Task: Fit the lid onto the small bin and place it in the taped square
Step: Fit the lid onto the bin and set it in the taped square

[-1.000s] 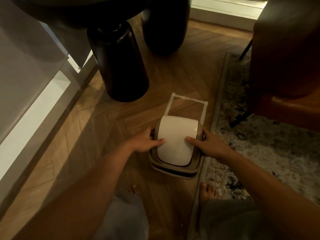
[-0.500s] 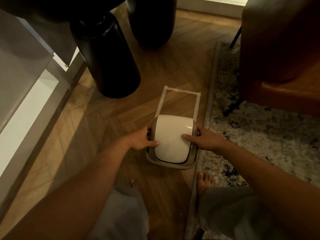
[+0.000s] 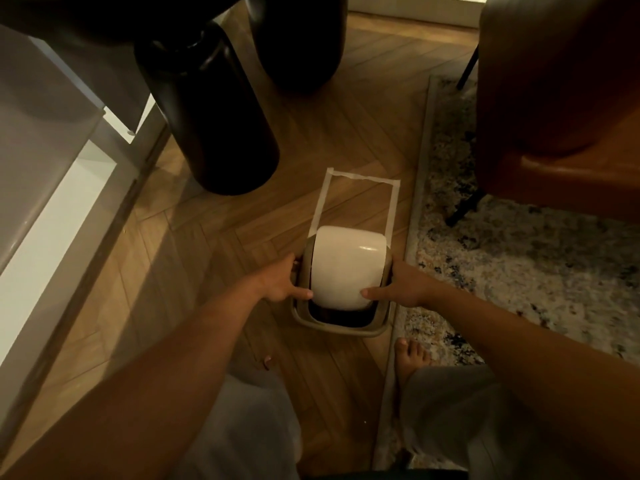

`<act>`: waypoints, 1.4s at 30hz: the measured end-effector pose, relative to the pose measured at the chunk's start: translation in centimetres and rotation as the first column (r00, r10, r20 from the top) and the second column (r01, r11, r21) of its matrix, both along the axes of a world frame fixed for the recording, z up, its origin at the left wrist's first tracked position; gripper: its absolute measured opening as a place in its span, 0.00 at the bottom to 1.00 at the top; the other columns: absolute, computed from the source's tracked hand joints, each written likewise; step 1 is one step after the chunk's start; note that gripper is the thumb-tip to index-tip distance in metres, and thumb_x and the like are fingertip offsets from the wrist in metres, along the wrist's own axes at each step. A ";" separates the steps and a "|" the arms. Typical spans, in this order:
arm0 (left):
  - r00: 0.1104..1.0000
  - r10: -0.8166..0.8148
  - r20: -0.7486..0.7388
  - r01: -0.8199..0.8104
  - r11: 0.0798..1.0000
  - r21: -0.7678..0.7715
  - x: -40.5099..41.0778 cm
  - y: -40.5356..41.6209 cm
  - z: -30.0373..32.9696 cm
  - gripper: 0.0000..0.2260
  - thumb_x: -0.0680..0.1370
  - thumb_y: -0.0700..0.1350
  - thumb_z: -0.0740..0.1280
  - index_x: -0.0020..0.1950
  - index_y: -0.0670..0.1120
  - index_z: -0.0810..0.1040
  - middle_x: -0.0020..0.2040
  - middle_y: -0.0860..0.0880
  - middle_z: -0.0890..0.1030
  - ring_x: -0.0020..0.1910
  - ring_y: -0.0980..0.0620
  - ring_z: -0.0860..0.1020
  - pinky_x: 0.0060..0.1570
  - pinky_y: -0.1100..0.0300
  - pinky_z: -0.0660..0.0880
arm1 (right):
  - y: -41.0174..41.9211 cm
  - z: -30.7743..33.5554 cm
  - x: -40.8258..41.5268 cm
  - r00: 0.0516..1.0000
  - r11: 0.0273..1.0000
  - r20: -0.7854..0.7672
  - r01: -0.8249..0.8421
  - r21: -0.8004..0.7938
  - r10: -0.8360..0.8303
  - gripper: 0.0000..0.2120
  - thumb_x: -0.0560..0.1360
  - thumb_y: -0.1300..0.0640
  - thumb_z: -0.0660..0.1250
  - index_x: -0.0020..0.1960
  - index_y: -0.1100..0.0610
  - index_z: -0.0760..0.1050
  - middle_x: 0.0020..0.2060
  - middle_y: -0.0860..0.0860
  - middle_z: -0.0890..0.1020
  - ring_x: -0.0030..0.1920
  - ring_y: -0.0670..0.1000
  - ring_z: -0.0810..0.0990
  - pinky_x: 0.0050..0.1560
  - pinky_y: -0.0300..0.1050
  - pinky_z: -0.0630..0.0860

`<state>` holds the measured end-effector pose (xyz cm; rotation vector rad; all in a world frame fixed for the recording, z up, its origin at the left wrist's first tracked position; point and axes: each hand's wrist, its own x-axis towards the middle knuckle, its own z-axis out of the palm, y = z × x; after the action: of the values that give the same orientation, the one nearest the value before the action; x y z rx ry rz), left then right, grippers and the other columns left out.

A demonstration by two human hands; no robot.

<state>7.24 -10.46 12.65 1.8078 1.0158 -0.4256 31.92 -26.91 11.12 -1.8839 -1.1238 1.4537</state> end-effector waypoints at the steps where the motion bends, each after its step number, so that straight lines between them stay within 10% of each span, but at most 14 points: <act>1: 1.000 0.014 0.006 -0.014 1.000 -0.004 -0.1 0.0 -0.1 0.44 0.70 0.49 0.79 0.79 0.46 0.58 0.76 0.45 0.66 0.75 0.45 0.65 0.73 0.44 0.65 | 0.0 -0.2 0.0 1.000 1.000 -0.003 -0.007 0.023 0.007 0.41 0.69 0.56 0.82 0.70 0.38 0.60 0.60 0.38 0.73 0.56 0.30 0.75 0.47 0.22 0.72; 8: 0.998 0.063 0.024 -0.062 0.997 -0.039 -0.3 0.1 -0.7 0.44 0.71 0.47 0.78 0.80 0.47 0.57 0.77 0.45 0.66 0.75 0.46 0.65 0.71 0.45 0.67 | 0.4 -0.6 0.2 0.997 0.997 -0.022 -0.074 -0.006 0.074 0.55 0.67 0.55 0.83 0.81 0.52 0.50 0.71 0.47 0.69 0.69 0.47 0.68 0.68 0.45 0.71; 14: 0.997 0.065 0.027 -0.064 0.997 -0.047 -0.1 0.2 -1.4 0.42 0.71 0.45 0.78 0.80 0.47 0.58 0.75 0.46 0.68 0.74 0.47 0.67 0.71 0.49 0.67 | 0.1 -0.8 0.3 0.995 0.996 -0.056 -0.076 0.052 0.079 0.37 0.70 0.61 0.81 0.62 0.35 0.62 0.60 0.34 0.71 0.53 0.21 0.71 0.46 0.18 0.70; 30: 0.996 0.060 0.072 -0.057 0.997 -0.053 -0.6 0.4 -2.1 0.39 0.74 0.50 0.75 0.80 0.48 0.59 0.78 0.47 0.65 0.76 0.46 0.63 0.74 0.45 0.63 | -0.1 -0.8 -0.4 0.993 0.999 -0.121 -0.007 0.052 0.013 0.37 0.71 0.60 0.80 0.74 0.49 0.66 0.61 0.38 0.78 0.57 0.29 0.76 0.52 0.25 0.74; 42: 0.998 0.001 0.070 -0.005 0.998 0.060 -1.0 -0.4 -1.8 0.36 0.76 0.51 0.73 0.79 0.48 0.60 0.76 0.45 0.67 0.74 0.45 0.66 0.66 0.57 0.62 | -1.6 -0.9 -2.6 0.994 0.989 -0.034 0.107 0.100 -0.104 0.30 0.70 0.58 0.81 0.59 0.38 0.67 0.56 0.35 0.74 0.52 0.27 0.76 0.43 0.20 0.72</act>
<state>6.20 -10.90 10.89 1.8610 0.9921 -0.3306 29.33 -28.54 10.25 -1.8181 -1.0484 1.3364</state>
